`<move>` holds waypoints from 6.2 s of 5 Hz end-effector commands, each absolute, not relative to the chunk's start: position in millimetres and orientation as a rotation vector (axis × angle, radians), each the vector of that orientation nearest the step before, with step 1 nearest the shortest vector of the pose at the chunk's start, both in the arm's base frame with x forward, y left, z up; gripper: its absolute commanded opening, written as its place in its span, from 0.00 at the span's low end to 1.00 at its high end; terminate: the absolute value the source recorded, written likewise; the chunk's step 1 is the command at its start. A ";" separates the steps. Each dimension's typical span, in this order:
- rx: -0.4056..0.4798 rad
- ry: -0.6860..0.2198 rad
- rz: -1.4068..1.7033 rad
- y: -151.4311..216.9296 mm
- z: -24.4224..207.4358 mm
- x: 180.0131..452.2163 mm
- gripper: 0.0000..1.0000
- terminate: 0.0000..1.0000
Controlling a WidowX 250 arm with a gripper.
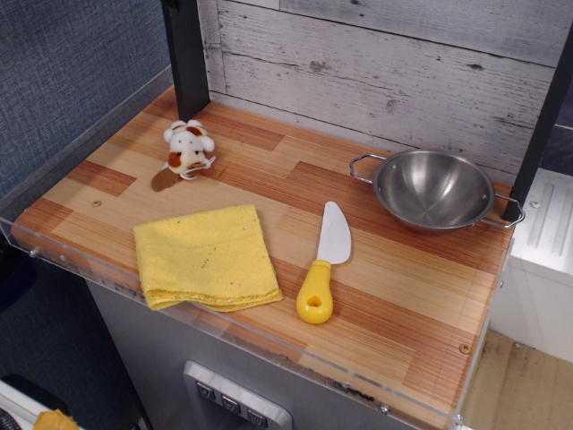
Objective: Move the yellow cloth from the front of the table to the back
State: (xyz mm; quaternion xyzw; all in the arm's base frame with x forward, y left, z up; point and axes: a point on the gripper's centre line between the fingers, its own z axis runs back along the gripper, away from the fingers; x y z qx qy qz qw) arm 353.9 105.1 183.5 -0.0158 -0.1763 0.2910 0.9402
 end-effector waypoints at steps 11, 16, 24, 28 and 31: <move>0.078 -0.078 0.338 72.5 24.7 240.4 1.00 0.00; 0.055 -0.117 0.343 77.2 16.0 280.6 1.00 0.00; 0.012 -0.220 0.337 50.4 39.4 386.7 1.00 0.00; -0.087 -0.392 0.483 45.5 136.2 385.5 1.00 0.00; -0.139 -0.419 0.471 40.2 178.6 360.9 1.00 0.00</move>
